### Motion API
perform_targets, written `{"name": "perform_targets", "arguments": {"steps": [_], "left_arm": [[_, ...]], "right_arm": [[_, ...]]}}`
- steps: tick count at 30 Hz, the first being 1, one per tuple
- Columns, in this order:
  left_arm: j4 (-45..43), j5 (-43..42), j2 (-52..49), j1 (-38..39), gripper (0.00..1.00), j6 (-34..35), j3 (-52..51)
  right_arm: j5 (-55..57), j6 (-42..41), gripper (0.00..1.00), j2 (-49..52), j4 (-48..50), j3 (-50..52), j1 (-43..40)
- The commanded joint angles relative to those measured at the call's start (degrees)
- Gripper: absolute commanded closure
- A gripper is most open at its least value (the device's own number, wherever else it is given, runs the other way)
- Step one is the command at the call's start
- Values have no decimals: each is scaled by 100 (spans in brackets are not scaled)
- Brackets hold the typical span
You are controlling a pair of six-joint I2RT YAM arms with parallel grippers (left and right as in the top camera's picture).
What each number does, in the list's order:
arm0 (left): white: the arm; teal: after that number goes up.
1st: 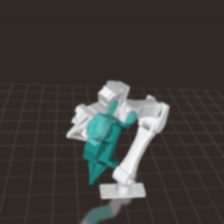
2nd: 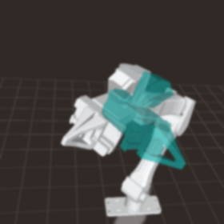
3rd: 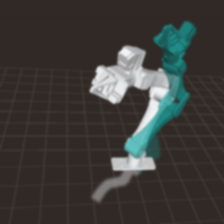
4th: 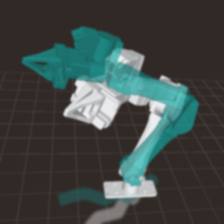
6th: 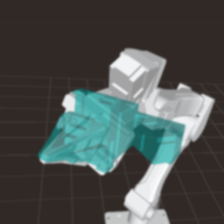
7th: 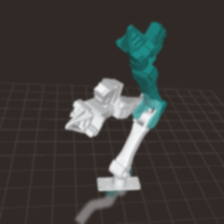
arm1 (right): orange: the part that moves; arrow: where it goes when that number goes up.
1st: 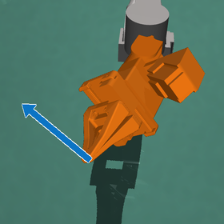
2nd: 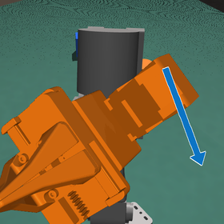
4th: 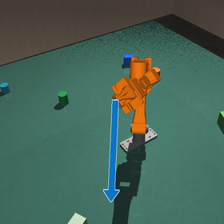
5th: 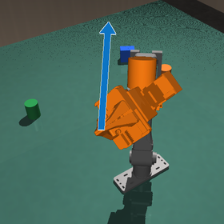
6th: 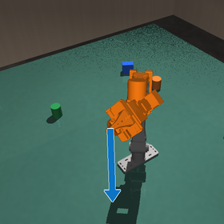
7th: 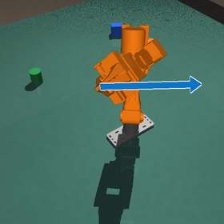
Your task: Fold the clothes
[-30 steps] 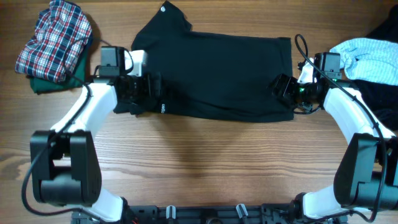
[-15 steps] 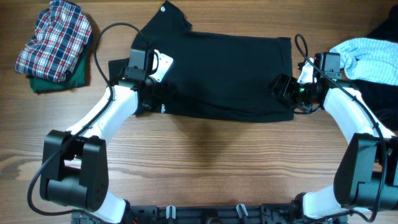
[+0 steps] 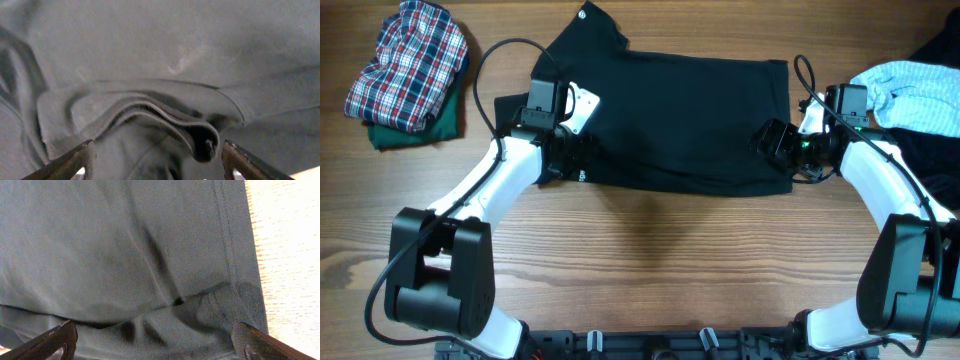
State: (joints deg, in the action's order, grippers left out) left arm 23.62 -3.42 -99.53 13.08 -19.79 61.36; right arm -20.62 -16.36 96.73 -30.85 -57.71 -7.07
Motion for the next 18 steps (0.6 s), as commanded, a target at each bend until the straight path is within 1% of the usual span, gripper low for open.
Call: {"name": "perform_targets", "arguments": {"steps": [1, 3, 4, 5, 6, 7, 10, 13, 15, 16, 18], "left_arm": [[96, -238, -81, 22, 9, 992, 57], [90, -352, -79, 22, 6, 1742, 57], [114, -435, -79, 20, 1, 2782, 59], [179, -540, -79, 20, 0, 3676, 59], [195, -684, -79, 20, 0, 3934, 59], [179, -1078, -79, 20, 0, 4140, 59], [-57, -2203, -79, 22, 0, 4151, 59], [-256, -2903, -79, 22, 0, 4148, 59], [-295, -2927, -79, 22, 0, 4151, 59], [-299, -2824, -79, 22, 0, 4275, 57], [-243, -2295, -79, 22, 0, 5182, 57]], "right_arm": [[-131, 90, 1, -107, -2, -116, -28], [-131, 92, 1, -107, 0, -116, -28], [-129, 92, 2, -107, -2, -116, -28], [-127, 98, 4, -107, -2, -116, -28], [-125, 101, 4, -107, -4, -116, -28], [-127, 114, 4, -107, -9, -116, -28], [-129, 114, 4, -105, 2, -116, -28], [-129, 114, 4, -107, 22, -116, -28], [-129, 116, 4, -107, 17, -116, -28], [-129, 118, 4, -107, 15, -116, -28], [-129, 118, 4, -107, 20, -116, -28]]}}
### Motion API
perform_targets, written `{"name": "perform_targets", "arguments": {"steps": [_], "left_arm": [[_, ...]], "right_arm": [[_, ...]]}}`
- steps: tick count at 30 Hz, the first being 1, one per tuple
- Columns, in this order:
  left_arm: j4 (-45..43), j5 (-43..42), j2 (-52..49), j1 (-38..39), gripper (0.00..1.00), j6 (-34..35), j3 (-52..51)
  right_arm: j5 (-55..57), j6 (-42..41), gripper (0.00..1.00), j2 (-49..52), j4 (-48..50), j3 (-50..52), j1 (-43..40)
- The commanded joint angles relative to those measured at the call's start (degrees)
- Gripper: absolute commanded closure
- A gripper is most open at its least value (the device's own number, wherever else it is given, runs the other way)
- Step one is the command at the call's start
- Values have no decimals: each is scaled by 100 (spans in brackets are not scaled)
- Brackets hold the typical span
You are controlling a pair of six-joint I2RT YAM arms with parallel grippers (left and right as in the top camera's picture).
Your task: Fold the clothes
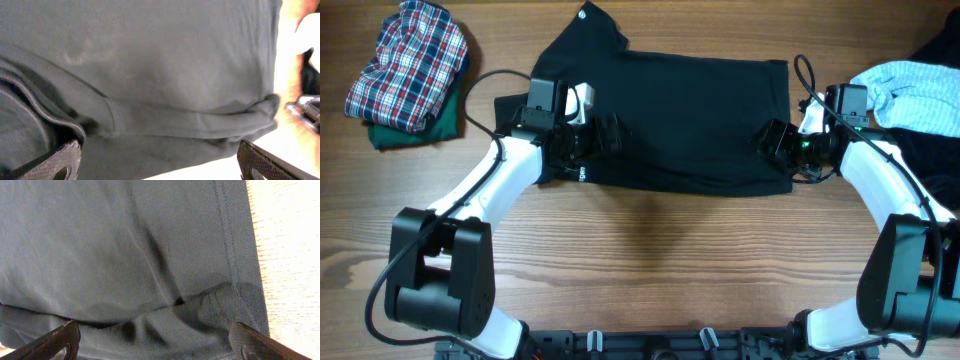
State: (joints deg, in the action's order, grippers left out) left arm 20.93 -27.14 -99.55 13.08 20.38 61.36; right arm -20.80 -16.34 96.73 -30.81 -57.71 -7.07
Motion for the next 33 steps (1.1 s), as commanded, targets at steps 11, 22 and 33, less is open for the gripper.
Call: {"name": "perform_targets", "arguments": {"steps": [11, 22, 33], "left_arm": [[448, 1683, -76, 37, 0, 2251, 57], [463, 2153, -79, 37, 6, 2205, 57], [337, 2122, -546, 37, 20, 2205, 57]], "right_arm": [[-111, 133, 4, -107, 15, -116, -28], [-111, 118, 4, -107, 15, -116, -28], [-109, 129, 4, -107, 17, -116, -28]]}}
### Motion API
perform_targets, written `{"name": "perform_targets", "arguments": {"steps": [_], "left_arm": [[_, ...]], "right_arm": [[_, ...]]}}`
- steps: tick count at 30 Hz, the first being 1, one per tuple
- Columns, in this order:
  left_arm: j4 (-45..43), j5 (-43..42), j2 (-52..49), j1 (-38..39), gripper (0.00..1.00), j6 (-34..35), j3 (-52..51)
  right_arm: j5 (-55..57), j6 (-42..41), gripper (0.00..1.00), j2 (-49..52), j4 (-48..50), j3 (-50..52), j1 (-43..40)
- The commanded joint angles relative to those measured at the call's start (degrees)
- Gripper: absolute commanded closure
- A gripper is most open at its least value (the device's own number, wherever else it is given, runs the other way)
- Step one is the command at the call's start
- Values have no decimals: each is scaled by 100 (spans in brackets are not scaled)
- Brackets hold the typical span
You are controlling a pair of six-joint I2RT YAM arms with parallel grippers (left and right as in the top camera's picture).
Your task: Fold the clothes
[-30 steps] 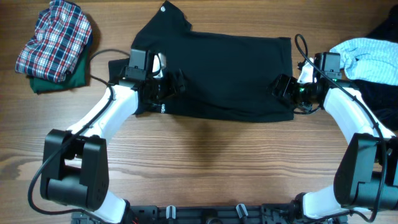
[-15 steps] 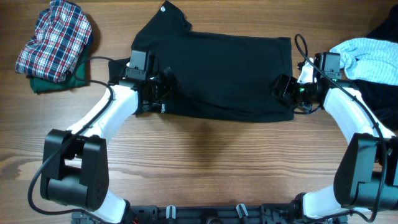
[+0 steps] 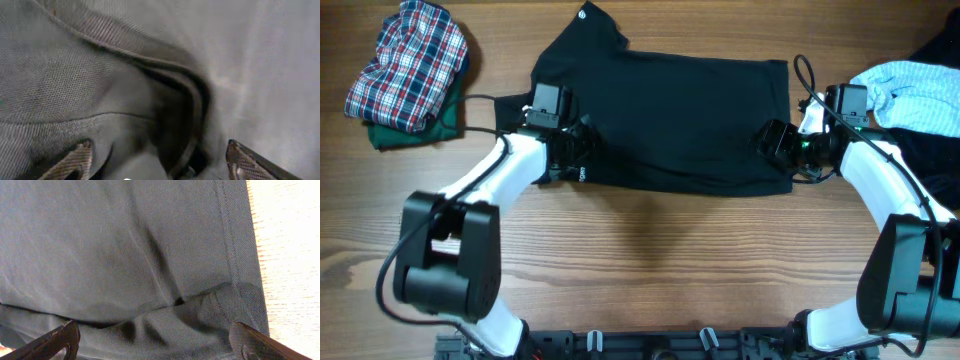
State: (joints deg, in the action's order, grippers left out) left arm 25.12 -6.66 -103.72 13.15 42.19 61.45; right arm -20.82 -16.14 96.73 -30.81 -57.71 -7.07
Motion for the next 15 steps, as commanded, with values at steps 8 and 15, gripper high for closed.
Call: {"name": "perform_targets", "arguments": {"steps": [8, 15], "left_arm": [[-271, 76, -129, 31, 35, 4, 50], [-435, 74, -129, 31, 57, 2, 50]], "right_arm": [[-109, 107, 4, -107, 31, -116, -28], [-109, 98, 4, -107, 33, -116, -28]]}}
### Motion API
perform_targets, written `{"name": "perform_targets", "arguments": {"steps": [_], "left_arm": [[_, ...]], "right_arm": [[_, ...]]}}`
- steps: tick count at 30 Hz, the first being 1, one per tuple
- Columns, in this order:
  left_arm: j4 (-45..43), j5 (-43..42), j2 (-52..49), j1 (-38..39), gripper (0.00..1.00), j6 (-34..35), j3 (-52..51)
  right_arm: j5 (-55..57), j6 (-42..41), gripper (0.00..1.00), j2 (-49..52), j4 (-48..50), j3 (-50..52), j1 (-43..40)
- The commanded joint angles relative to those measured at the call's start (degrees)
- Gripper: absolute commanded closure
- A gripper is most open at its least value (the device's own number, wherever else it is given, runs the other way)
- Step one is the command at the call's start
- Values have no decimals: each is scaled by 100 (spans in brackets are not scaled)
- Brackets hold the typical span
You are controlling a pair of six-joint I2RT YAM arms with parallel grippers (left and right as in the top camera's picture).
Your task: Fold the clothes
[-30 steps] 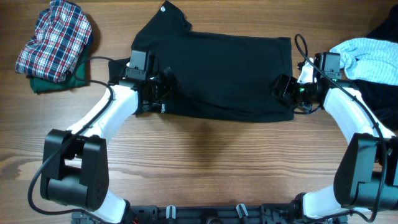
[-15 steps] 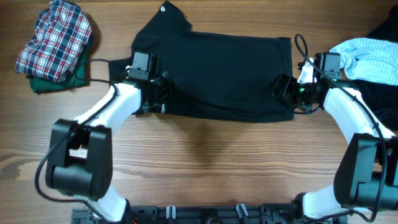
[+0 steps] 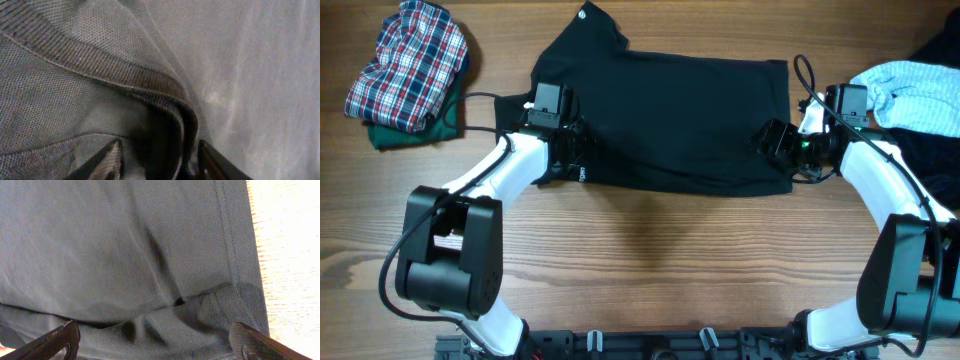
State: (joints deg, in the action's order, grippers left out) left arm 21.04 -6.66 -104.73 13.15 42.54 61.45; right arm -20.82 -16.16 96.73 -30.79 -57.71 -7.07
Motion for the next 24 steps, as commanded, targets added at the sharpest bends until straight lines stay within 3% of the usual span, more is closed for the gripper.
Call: {"name": "perform_targets", "arguments": {"steps": [1, 2, 6, 15, 24], "left_arm": [[-31, 76, -28, 31, 71, -72, 50], [-57, 66, -28, 31, 82, -168, 50], [-61, 28, -28, 31, 96, -334, 155], [437, -20, -28, 24, 96, -807, 1139], [153, 400, -87, 24, 96, -807, 1368]], "right_arm": [[-109, 101, 4, -107, 31, -116, -28], [-109, 98, 4, -107, 31, -116, -28], [-109, 98, 4, -107, 31, -116, -28], [-109, 92, 4, -107, 33, -116, -28], [-111, 57, 4, -107, 33, -116, -28]]}}
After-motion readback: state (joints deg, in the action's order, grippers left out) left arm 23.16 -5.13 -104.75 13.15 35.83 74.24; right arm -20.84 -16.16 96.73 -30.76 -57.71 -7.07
